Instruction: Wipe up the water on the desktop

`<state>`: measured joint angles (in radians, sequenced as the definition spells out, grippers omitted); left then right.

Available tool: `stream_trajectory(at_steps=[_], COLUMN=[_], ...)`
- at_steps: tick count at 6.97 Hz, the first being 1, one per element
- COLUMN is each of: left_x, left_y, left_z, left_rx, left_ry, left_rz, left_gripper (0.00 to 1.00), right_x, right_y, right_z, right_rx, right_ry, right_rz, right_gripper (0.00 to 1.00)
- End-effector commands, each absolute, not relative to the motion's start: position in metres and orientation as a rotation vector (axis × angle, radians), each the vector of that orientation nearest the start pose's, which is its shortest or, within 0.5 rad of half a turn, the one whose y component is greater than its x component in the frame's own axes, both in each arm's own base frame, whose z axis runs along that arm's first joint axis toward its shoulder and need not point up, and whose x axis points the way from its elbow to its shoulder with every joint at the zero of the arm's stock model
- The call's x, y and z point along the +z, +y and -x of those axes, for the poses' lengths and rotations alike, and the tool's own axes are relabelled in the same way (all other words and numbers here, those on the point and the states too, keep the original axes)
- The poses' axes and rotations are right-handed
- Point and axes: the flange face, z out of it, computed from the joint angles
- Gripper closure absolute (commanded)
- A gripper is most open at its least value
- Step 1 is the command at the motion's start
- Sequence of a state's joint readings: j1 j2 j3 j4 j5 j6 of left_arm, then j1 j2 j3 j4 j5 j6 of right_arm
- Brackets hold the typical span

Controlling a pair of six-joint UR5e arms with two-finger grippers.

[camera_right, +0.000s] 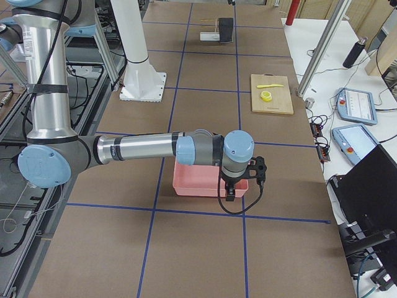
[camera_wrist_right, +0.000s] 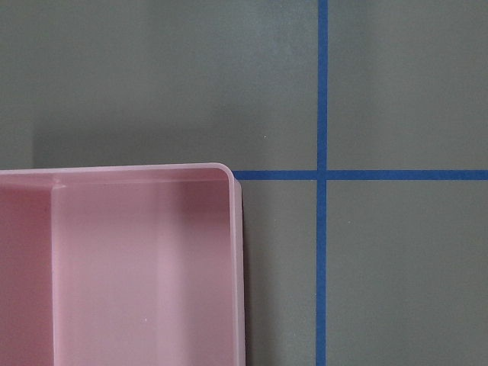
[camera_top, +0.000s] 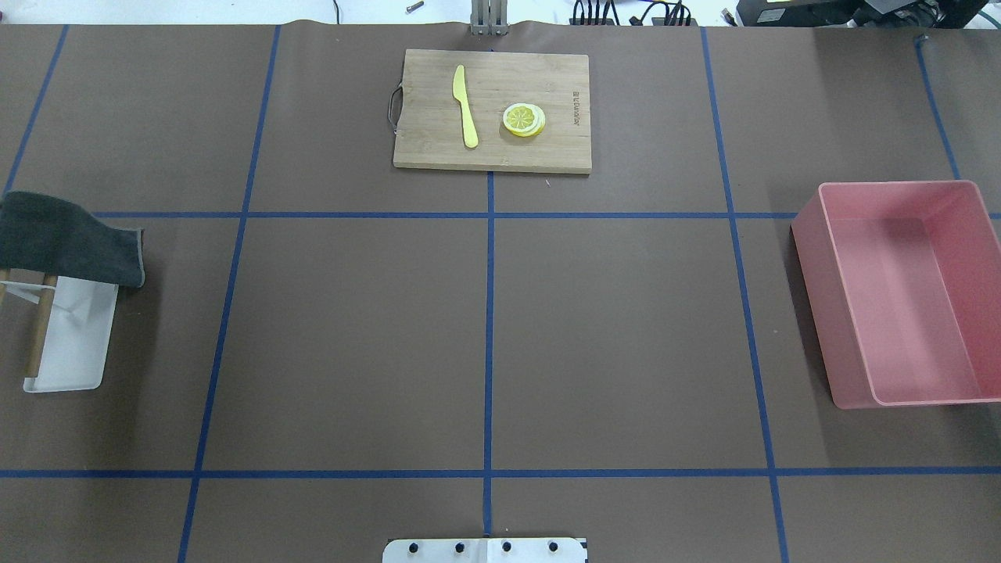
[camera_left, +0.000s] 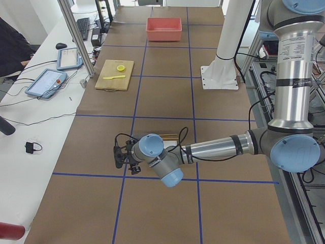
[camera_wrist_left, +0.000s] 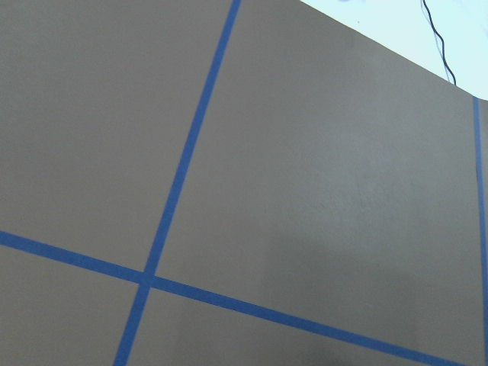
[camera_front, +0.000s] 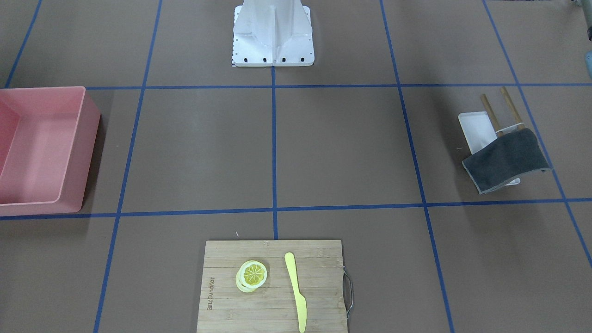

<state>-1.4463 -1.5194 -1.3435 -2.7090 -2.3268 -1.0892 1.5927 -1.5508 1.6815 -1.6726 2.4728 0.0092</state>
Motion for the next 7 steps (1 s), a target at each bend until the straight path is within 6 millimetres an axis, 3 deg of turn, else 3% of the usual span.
stream_trajectory(at_steps=[1,4,5,7], left_x=[0.675,0.656,0.655,0.645], left_y=[-0.463,-0.445,-0.444,-0.455], left_z=[0.005,-0.014,-0.018,-0.047], left_rx=[-0.729,-0.596,-0.576,-0.512], left_ry=[1.153,1.322,1.33,1.334], left_rz=[-0.218,0.03,0.05,0.075], left_gripper=[0.02,0.02,0.02,0.02], right_x=[0.594,0.593,0.593,0.592], right_y=[-0.498,-0.499,-0.499,-0.5], right_z=[-0.066,-0.066,-0.066,-0.066], right_rx=[0.014,0.013,0.013,0.013], right_ry=[-0.902,-0.9,-0.9,-0.9], right_rz=[-0.036,-0.037,-0.037,-0.038], right_gripper=[0.0,0.0,0.0,0.0])
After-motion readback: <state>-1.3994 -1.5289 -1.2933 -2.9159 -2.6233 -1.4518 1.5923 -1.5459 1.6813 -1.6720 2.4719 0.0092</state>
